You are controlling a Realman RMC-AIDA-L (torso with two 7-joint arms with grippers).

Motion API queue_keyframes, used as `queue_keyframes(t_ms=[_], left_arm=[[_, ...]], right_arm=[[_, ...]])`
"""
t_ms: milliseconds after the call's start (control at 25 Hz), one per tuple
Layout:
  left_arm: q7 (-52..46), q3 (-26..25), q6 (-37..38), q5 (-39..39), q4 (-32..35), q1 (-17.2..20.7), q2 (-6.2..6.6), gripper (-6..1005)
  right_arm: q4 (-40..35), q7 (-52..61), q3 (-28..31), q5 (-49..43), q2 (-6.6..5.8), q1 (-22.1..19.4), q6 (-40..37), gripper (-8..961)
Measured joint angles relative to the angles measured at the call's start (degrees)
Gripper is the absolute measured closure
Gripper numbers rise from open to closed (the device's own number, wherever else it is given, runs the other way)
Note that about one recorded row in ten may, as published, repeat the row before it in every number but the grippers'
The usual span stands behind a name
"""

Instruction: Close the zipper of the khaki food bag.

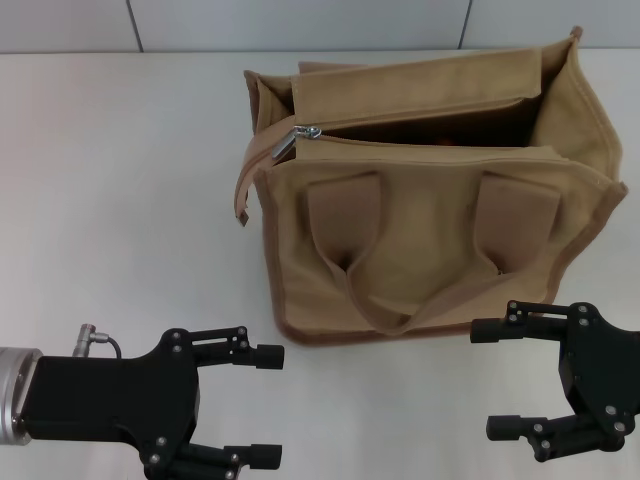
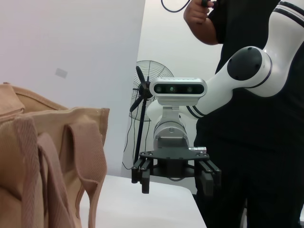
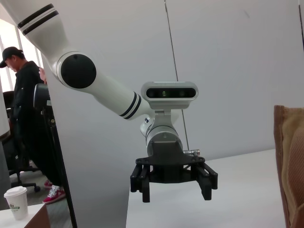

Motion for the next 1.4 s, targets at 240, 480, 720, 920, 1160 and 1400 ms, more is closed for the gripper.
queue_keyframes(t_ms=[240,480,720,920,1160,1400], left_arm=[[0.0,-1.2,0.03,-0.13,-0.01,0.0,0.03,182],[-0.05,-1.47,0.09,0.03,-0.02,-0.03,0.03,200],[-0.08,-3.91,-0.1,-0.2,-0.02,0.07,0.2,217],[0.16,-19.51,-0.38,-0.45,-0.02,1.23,0.62,232],[2.45,-34.5,-8.29,-0.59,-0.01,0.3,-2.2,249],[2.88,-31.09,-14.41,1.41,0.61,-3.75,-3.31,267]], right_arm=[[0.0,0.0,0.0,-0.01,-0.03,0.09,0.0,125],[0.0,0.0,0.0,-0.15,-0.03,0.09,0.0,126],[0.08,0.0,0.0,-0.14,-0.03,0.08,0.0,126],[0.09,0.37,0.01,0.03,-0.03,-0.16,-0.01,126],[0.09,0.38,0.32,0.04,-0.03,-0.57,0.0,125],[0.3,0.51,0.49,0.0,-0.03,-0.74,0.98,125]])
